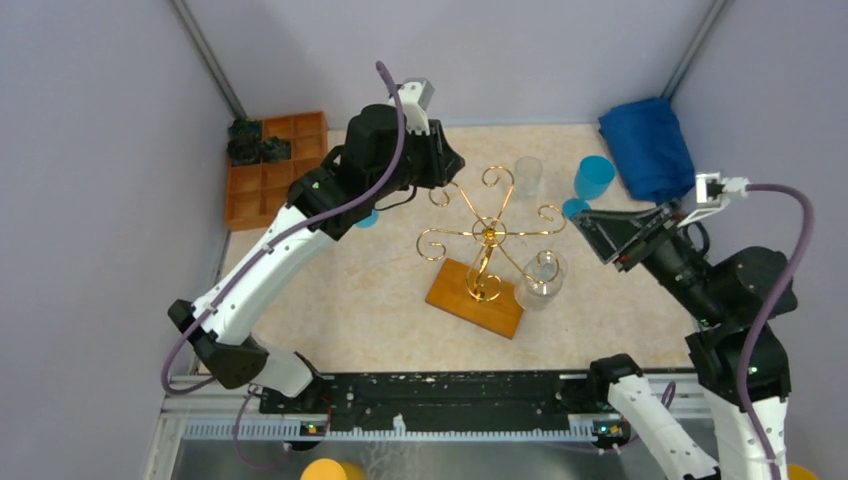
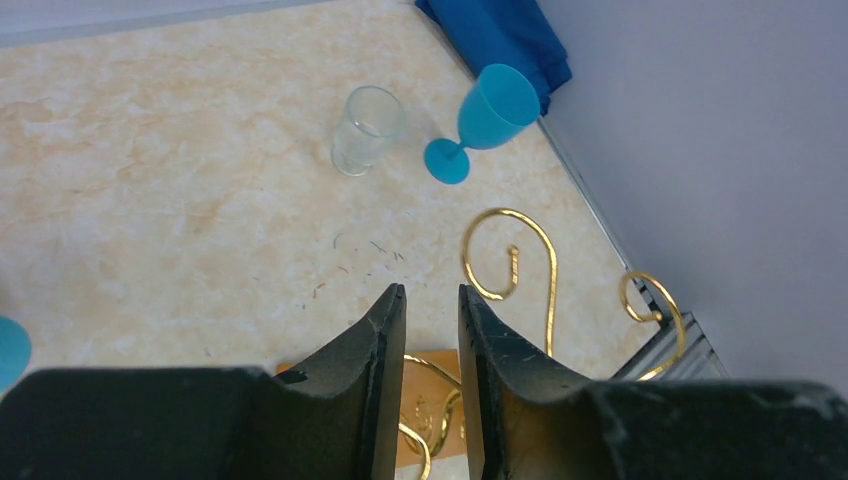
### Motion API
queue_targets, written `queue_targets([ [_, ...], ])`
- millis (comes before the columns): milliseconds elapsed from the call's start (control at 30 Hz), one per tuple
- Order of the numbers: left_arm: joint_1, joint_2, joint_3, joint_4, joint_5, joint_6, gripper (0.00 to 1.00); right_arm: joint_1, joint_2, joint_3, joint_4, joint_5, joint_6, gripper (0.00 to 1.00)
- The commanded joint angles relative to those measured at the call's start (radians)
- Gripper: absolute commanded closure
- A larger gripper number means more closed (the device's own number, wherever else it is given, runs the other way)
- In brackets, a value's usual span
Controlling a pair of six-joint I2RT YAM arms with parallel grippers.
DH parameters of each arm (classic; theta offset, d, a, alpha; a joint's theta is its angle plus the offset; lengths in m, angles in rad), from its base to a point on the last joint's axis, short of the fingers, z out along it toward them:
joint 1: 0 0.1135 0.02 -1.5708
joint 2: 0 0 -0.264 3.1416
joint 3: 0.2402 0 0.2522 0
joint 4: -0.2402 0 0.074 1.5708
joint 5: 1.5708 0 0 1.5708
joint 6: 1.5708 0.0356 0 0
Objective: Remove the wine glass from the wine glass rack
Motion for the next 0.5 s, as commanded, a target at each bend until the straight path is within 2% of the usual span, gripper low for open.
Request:
queue_targets([
  [0, -0.048, -0.075, -0.033, 0.000, -0.047, 0.004, 0.68, -0.002, -0.084, -0.138, -0.046, -0.154, 0.177, 0.63],
  [167, -0.082, -0.135, -0.068, 0.001, -0.070, -0.015, 0.68, -0.001, -0.171, -0.152, -0.182, -0.077, 0.129, 0.62],
  [467, -0.111, -0.146, -0.080, -0.004, -0.091, -0.024, 0.68, -0.001, -0.222, -0.202, -0.250, -0.030, 0.129, 0.63],
])
